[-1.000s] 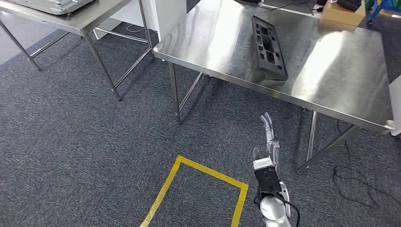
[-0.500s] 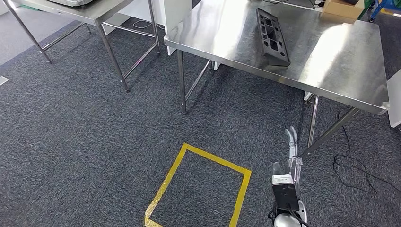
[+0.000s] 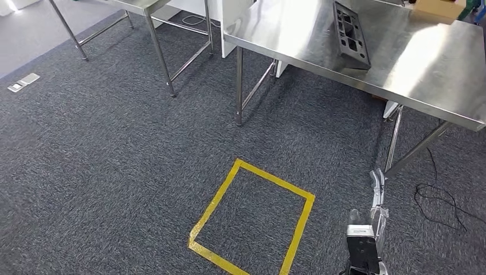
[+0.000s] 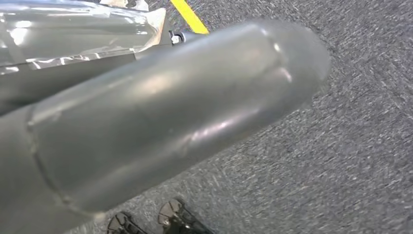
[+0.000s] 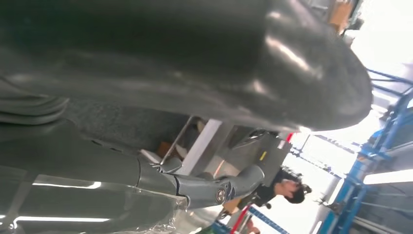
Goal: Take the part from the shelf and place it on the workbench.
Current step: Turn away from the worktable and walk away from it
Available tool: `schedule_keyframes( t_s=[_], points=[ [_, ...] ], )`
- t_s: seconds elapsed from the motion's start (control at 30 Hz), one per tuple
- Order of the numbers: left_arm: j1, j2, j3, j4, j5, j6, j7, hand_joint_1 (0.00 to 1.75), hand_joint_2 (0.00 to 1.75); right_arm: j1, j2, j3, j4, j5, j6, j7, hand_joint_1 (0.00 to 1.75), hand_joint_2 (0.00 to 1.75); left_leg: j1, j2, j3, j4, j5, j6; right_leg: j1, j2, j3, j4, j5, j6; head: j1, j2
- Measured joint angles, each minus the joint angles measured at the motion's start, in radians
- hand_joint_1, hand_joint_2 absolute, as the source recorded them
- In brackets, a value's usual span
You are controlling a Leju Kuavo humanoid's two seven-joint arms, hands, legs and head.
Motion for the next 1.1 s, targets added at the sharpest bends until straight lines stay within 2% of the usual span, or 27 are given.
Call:
schedule_keyframes(
  t_s=[0.07,0.1,0.13,0.2,0.23,0.27,0.3,0.33,0.37,0.4,0.43,0.47,0.53,0.57,0.63,0.7,0.77,0.8,0.83,0.87,0.9,0.93,0.97,1.0,1.03,1.07,1.1],
  points=[
    [0.004,0.003,-0.001,0.0,0.0,0.0,0.0,0.0,0.0,0.003,0.0,-0.002,-0.004,-0.001,-0.001,0.001,0.0,0.0,0.001,-0.011,-0.009,-0.002,0.008,-0.012,-0.006,-0.021,-0.003,-0.016,0.006,-0.006,0.004,0.0],
    [0.005,0.005,-0.002,0.0,0.0,0.001,0.001,0.0,0.0,0.006,0.001,-0.004,-0.005,-0.001,-0.001,0.001,0.0,0.0,0.001,-0.002,-0.018,0.014,-0.01,-0.017,-0.011,-0.035,-0.007,-0.019,0.015,-0.01,0.004,0.0],
    [0.007,0.007,-0.002,0.001,0.001,0.001,0.001,0.0,0.0,0.009,0.001,-0.004,-0.006,-0.001,-0.001,0.001,0.0,0.0,0.002,0.013,-0.03,0.046,-0.045,-0.024,-0.016,-0.049,-0.012,-0.021,0.024,-0.013,0.001,0.0],
    [0.007,0.009,-0.004,0.001,0.001,0.001,0.002,0.0,0.0,0.017,0.002,-0.007,-0.007,-0.001,-0.001,0.002,0.0,0.0,0.01,0.049,-0.065,0.162,-0.136,-0.041,-0.019,-0.078,-0.021,-0.02,0.033,-0.015,-0.006,0.0],
    [0.007,0.01,-0.004,0.001,0.001,0.001,0.002,0.0,0.0,0.02,0.002,-0.008,-0.007,-0.001,-0.001,0.002,0.0,0.0,0.016,0.057,-0.079,0.221,-0.161,-0.049,-0.02,-0.094,-0.026,-0.019,0.036,-0.012,-0.006,0.0],
    [0.008,0.011,-0.005,0.001,0.001,0.001,0.003,0.0,0.0,0.021,0.002,-0.01,-0.007,-0.001,-0.001,0.002,0.0,0.0,0.021,0.062,-0.084,0.262,-0.169,-0.057,-0.021,-0.11,-0.031,-0.017,0.039,-0.01,-0.006,0.0],
    [0.01,0.012,-0.005,0.001,0.001,0.001,0.004,0.0,0.0,0.022,0.002,-0.011,-0.007,-0.001,-0.001,0.002,0.0,0.0,0.026,0.066,-0.069,0.264,-0.156,-0.063,-0.023,-0.124,-0.035,-0.015,0.041,-0.008,-0.006,0.0],
    [0.011,0.013,-0.005,0.001,0.0,0.001,0.006,0.0,0.0,0.022,0.002,-0.012,-0.007,-0.002,-0.001,0.003,0.0,0.0,0.031,0.073,-0.035,0.228,-0.135,-0.068,-0.026,-0.138,-0.039,-0.011,0.041,-0.006,-0.007,0.0],
    [0.011,0.014,-0.006,0.001,-0.002,0.001,0.008,0.0,0.0,0.022,0.002,-0.013,-0.007,-0.003,-0.001,0.003,0.0,0.0,0.035,0.088,0.015,0.16,-0.115,-0.071,-0.028,-0.15,-0.041,-0.006,0.04,-0.002,-0.007,0.0],
    [0.011,0.015,-0.007,0.001,-0.007,0.002,0.009,0.0,0.0,0.022,0.001,-0.014,-0.007,-0.005,-0.001,0.004,0.0,0.0,0.034,0.105,0.062,0.093,-0.102,-0.07,-0.027,-0.16,-0.045,0.0,0.037,0.004,-0.008,0.0],
    [0.011,0.015,-0.01,0.001,-0.012,0.004,0.009,0.0,0.0,0.022,0.001,-0.015,-0.007,-0.008,-0.001,0.004,0.0,0.0,0.031,0.12,0.092,0.046,-0.094,-0.064,-0.026,-0.169,-0.047,0.005,0.036,0.01,-0.007,0.0],
    [0.011,0.016,-0.013,0.001,-0.018,0.006,0.008,0.0,0.0,0.022,0.0,-0.017,-0.007,-0.011,-0.001,0.003,0.0,0.0,0.027,0.129,0.106,0.02,-0.095,-0.056,-0.024,-0.177,-0.047,0.009,0.034,0.017,-0.006,0.0],
    [0.013,0.019,-0.019,0.001,-0.024,0.005,0.007,0.0,0.0,0.022,0.0,-0.019,-0.007,-0.02,-0.001,0.002,0.0,0.0,0.02,0.12,0.096,0.016,-0.094,-0.033,-0.02,-0.191,-0.047,0.013,0.036,0.029,-0.003,0.0],
    [0.014,0.02,-0.021,0.001,-0.025,0.004,0.007,0.0,0.0,0.022,-0.001,-0.02,-0.007,-0.024,-0.001,0.001,0.0,0.0,0.022,0.112,0.094,0.01,-0.093,-0.025,-0.021,-0.184,-0.05,0.018,0.032,0.035,-0.003,0.0],
    [0.014,0.022,-0.023,0.001,-0.029,0.002,0.007,0.0,0.0,0.023,-0.004,-0.025,-0.007,-0.029,-0.003,-0.002,0.0,0.0,0.024,0.094,0.086,0.002,-0.084,-0.008,-0.025,-0.141,-0.078,0.068,0.002,0.039,0.0,0.0],
    [0.014,0.023,-0.025,0.001,-0.03,0.002,0.008,0.0,0.0,0.03,-0.006,-0.031,-0.008,-0.03,-0.005,-0.004,0.0,0.0,0.023,0.075,0.076,0.0,-0.075,0.004,-0.029,-0.095,-0.143,0.199,-0.055,0.033,0.003,0.0],
    [0.015,0.023,-0.027,0.001,-0.031,0.003,0.009,0.0,0.0,0.037,-0.008,-0.035,-0.008,-0.031,-0.006,-0.004,0.0,0.0,0.019,0.05,0.065,0.001,-0.068,0.008,-0.029,-0.085,-0.202,0.313,-0.089,0.032,0.003,0.0],
    [0.016,0.023,-0.028,0.001,-0.031,0.003,0.009,0.0,0.0,0.038,-0.009,-0.036,-0.008,-0.031,-0.006,-0.004,0.0,0.0,0.018,0.037,0.061,0.001,-0.064,0.008,-0.029,-0.083,-0.207,0.318,-0.082,0.037,0.003,0.0],
    [0.017,0.023,-0.029,0.001,-0.031,0.002,0.008,0.0,0.0,0.039,-0.01,-0.036,-0.008,-0.031,-0.006,-0.003,0.0,0.0,0.018,0.024,0.058,0.001,-0.06,0.006,-0.029,-0.079,-0.19,0.279,-0.059,0.043,0.003,0.0],
    [0.018,0.023,-0.03,0.001,-0.031,-0.002,0.006,0.0,0.0,0.039,-0.011,-0.037,-0.008,-0.032,-0.006,-0.003,0.0,0.0,0.018,0.011,0.057,0.001,-0.055,0.003,-0.03,-0.068,-0.157,0.209,-0.028,0.048,0.003,0.0],
    [0.017,0.023,-0.031,0.001,-0.031,-0.009,0.004,0.0,0.0,0.037,-0.012,-0.039,-0.008,-0.034,-0.006,0.0,0.0,0.0,0.017,-0.002,0.055,0.002,-0.052,0.0,-0.03,-0.043,-0.123,0.132,0.002,0.049,0.003,0.0],
    [0.017,0.024,-0.032,0.001,-0.033,-0.018,0.005,0.0,0.0,0.035,-0.013,-0.042,-0.007,-0.039,-0.006,0.004,0.0,0.0,0.015,-0.013,0.052,0.002,-0.048,-0.005,-0.03,-0.024,-0.096,0.071,0.024,0.047,0.003,0.0],
    [0.018,0.024,-0.034,0.001,-0.036,-0.027,0.009,0.0,0.0,0.031,-0.015,-0.047,-0.006,-0.045,-0.005,0.009,0.0,0.0,0.014,-0.022,0.048,0.002,-0.044,-0.011,-0.029,-0.009,-0.083,0.037,0.036,0.042,0.003,0.0],
    [0.019,0.024,-0.037,0.001,-0.042,-0.034,0.015,0.0,0.0,0.026,-0.017,-0.054,-0.003,-0.053,-0.002,0.015,0.0,0.0,0.014,-0.032,0.044,0.002,-0.04,-0.017,-0.027,-0.004,-0.081,0.025,0.041,0.036,0.003,0.0],
    [0.02,0.025,-0.04,0.001,-0.048,-0.037,0.025,0.0,0.0,0.019,-0.019,-0.063,0.001,-0.06,0.002,0.02,0.0,0.0,0.015,-0.042,0.04,-0.001,-0.035,-0.024,-0.024,-0.015,-0.082,0.025,0.045,0.03,0.003,0.0],
    [0.022,0.026,-0.044,0.001,-0.054,-0.038,0.034,0.0,0.0,0.01,-0.021,-0.073,0.005,-0.066,0.007,0.024,0.0,0.0,0.018,-0.043,0.037,0.001,-0.032,-0.03,-0.026,-0.026,-0.081,0.023,0.051,0.023,0.003,0.0],
    [0.024,0.026,-0.047,0.001,-0.059,-0.037,0.044,0.0,0.0,-0.001,-0.022,-0.082,0.011,-0.071,0.011,0.026,0.0,0.0,0.017,-0.03,0.031,0.008,-0.037,-0.034,-0.028,-0.037,-0.08,0.019,0.057,0.016,0.003,0.0]
  ],
)
